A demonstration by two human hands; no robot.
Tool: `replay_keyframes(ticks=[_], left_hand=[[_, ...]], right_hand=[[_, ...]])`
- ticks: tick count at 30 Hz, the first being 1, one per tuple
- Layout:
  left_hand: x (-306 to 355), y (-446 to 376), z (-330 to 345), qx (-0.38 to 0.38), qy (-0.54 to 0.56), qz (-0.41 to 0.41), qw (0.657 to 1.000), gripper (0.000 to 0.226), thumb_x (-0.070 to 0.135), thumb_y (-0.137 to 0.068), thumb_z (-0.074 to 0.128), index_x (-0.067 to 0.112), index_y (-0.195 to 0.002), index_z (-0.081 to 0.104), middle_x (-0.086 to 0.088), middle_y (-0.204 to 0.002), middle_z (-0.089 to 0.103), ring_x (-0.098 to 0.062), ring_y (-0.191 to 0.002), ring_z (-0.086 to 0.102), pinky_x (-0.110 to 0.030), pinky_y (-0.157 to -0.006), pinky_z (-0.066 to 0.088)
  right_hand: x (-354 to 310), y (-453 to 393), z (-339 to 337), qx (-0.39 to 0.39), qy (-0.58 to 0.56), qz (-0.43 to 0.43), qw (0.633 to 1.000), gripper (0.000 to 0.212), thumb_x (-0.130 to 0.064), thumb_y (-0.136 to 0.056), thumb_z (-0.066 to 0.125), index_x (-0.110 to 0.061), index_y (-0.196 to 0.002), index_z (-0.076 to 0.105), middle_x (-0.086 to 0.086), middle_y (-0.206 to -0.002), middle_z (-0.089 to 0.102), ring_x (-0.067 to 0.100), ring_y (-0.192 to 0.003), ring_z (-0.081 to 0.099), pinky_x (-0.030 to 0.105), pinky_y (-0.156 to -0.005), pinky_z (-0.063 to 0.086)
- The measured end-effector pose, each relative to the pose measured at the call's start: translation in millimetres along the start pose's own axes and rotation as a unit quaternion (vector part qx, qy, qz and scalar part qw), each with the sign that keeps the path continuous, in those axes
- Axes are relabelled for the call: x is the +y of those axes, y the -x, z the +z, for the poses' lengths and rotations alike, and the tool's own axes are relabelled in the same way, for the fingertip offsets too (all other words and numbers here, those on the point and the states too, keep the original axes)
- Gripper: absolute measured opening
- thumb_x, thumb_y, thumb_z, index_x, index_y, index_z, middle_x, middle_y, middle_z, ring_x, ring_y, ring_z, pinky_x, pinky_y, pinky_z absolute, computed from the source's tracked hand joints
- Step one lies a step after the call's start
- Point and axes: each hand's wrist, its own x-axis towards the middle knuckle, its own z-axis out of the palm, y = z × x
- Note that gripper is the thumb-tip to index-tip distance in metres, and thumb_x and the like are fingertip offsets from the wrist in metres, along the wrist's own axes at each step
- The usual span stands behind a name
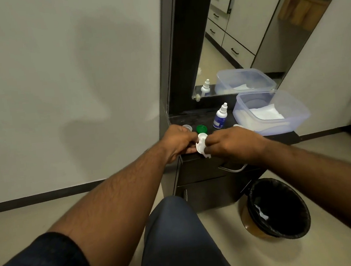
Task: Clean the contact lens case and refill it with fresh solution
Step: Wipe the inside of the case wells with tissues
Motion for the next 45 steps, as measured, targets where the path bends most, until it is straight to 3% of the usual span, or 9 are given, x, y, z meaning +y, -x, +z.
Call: replay_keyframes(ticks=[2,5,9,14,24,34,39,41,45], left_hand=[[-1.0,-1.2,-0.1,-0.002,0.007,0.003,1.000,0.003,-0.003,-0.084,0.065,0.000,-0.084,0.065,-0.014,-0.076,0.069,-0.017,-0.061,0.070,-0.028,-0.062,0.061],[-0.3,0.6,0.5,-0.002,0.008,0.006,1.000,0.003,-0.003,-0.084,0.064,-0.002,-0.087,0.065,-0.015,-0.079,0.068,-0.016,-0.061,0.070,-0.026,-0.059,0.060],[-1.3,2.9,1.6,-0.002,0.006,0.013,1.000,0.006,-0.003,-0.084,0.064,0.000,-0.079,0.063,-0.016,-0.078,0.068,-0.017,-0.057,0.070,-0.024,-0.053,0.058],[-3.2,1.5,3.3,0.014,-0.004,0.022,1.000,0.007,-0.003,-0.083,0.064,-0.002,-0.076,0.064,-0.014,-0.073,0.068,-0.016,-0.056,0.068,-0.026,-0.055,0.059],[-3.0,0.8,3.5,0.049,-0.078,0.035,0.995,0.013,0.002,-0.083,0.065,0.001,-0.071,0.064,-0.012,-0.062,0.060,-0.013,-0.046,0.055,-0.019,-0.044,0.050],[-3.0,-2.1,4.2,0.022,-0.015,0.019,0.999,0.020,0.000,-0.087,0.061,0.003,-0.068,0.062,-0.012,-0.070,0.065,-0.012,-0.053,0.066,-0.023,-0.054,0.058],[-5.6,-6.2,4.3,0.012,0.008,0.010,1.000,0.013,0.002,-0.086,0.064,0.000,-0.074,0.066,-0.017,-0.081,0.070,-0.021,-0.067,0.072,-0.030,-0.065,0.062],[-6.2,-7.8,3.6,0.016,0.003,0.008,1.000,0.013,0.002,-0.086,0.064,0.001,-0.073,0.066,-0.017,-0.082,0.071,-0.022,-0.070,0.073,-0.033,-0.068,0.062],[-8.3,-9.0,2.7,0.024,-0.014,0.012,1.000,0.022,0.000,-0.083,0.066,0.005,-0.062,0.062,-0.013,-0.071,0.068,-0.021,-0.065,0.071,-0.039,-0.077,0.060]], right_hand=[[-5.7,11.0,9.1,0.148,-0.209,0.197,0.946,0.020,-0.020,-0.083,0.070,-0.014,-0.102,0.073,0.003,-0.099,0.068,0.016,-0.090,0.062,0.029,-0.076,0.050],[-22.6,5.1,26.3,0.259,-0.434,0.372,0.778,0.010,-0.016,-0.077,0.076,-0.016,-0.087,0.075,-0.003,-0.086,0.071,0.008,-0.081,0.064,0.022,-0.073,0.049],[-43.5,-13.4,40.8,0.257,-0.476,0.422,0.728,0.022,-0.010,-0.077,0.075,-0.010,-0.098,0.074,0.001,-0.095,0.071,0.000,-0.078,0.062,0.006,-0.070,0.047],[-49.4,-26.0,45.1,0.218,-0.361,0.465,0.779,0.020,-0.020,-0.082,0.070,-0.009,-0.097,0.075,0.005,-0.096,0.073,0.015,-0.085,0.064,0.027,-0.079,0.050],[-61.9,-45.6,35.6,0.157,-0.164,0.468,0.854,0.027,-0.029,-0.093,0.052,-0.008,-0.102,0.066,0.009,-0.098,0.063,0.020,-0.088,0.056,0.025,-0.065,0.035],[-46.5,-23.8,28.7,0.007,0.007,0.233,0.972,0.024,-0.014,-0.092,0.055,-0.003,-0.112,0.062,0.017,-0.109,0.062,0.028,-0.098,0.058,0.036,-0.076,0.048],[-25.0,-9.7,21.9,-0.067,0.108,0.120,0.985,0.034,-0.019,-0.063,0.085,-0.005,-0.089,0.070,0.013,-0.081,0.067,0.023,-0.072,0.062,0.031,-0.055,0.048],[-22.3,-10.5,24.1,-0.061,0.108,0.114,0.986,0.032,-0.016,-0.076,0.077,-0.004,-0.103,0.066,0.014,-0.094,0.067,0.024,-0.083,0.062,0.032,-0.064,0.049],[-27.1,-11.3,35.2,0.050,0.037,0.165,0.984,0.031,-0.014,-0.048,0.092,-0.007,-0.067,0.069,0.009,-0.060,0.063,0.021,-0.054,0.059,0.025,-0.044,0.044]])
